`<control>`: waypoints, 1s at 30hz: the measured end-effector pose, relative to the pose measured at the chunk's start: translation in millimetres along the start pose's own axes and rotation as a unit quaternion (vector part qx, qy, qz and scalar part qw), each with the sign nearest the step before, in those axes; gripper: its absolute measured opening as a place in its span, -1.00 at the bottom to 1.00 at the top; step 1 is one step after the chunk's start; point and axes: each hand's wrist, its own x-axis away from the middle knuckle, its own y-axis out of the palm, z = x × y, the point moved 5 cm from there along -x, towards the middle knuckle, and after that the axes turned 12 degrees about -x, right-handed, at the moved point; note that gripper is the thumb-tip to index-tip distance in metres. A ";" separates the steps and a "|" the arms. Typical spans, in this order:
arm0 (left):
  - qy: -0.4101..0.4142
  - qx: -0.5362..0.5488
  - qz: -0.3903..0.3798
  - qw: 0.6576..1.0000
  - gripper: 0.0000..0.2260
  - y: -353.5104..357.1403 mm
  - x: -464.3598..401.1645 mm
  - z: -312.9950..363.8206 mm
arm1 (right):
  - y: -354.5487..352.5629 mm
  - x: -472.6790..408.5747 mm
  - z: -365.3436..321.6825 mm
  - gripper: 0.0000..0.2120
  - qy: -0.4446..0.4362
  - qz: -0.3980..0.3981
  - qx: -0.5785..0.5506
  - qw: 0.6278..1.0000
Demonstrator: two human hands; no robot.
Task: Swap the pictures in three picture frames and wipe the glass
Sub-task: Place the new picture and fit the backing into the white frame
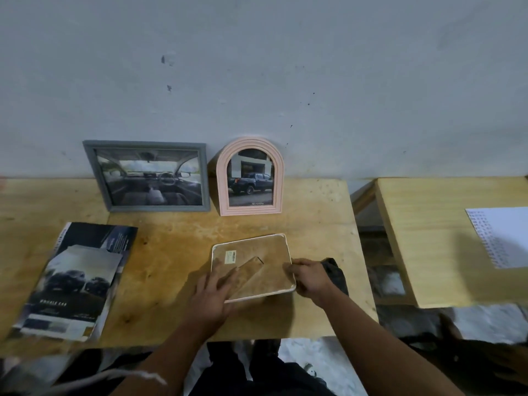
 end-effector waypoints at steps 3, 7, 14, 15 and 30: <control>-0.014 -0.005 0.094 0.995 -0.46 -39.1 -4.3 4.4 | -2.9 8.8 -33.8 -0.68 -0.010 -0.080 -0.074 0.994; -0.062 0.106 0.187 0.975 -0.72 -86.7 -14.4 17.9 | -43.6 2.1 -62.4 -0.72 -0.107 -0.019 -0.006 0.994; -0.266 0.529 -0.021 0.806 -0.70 -26.2 -24.7 10.8 | -120.9 -14.9 1.5 -0.20 -0.043 0.168 0.401 0.900; -0.277 0.541 -0.041 0.793 -0.69 -14.7 -22.0 10.8 | -121.3 -16.1 9.2 -0.24 -0.056 0.169 0.397 0.900; -0.269 0.440 -0.059 0.855 -0.78 9.1 -7.0 29.0 | -103.4 22.8 7.4 -0.76 0.111 -0.103 -0.303 0.941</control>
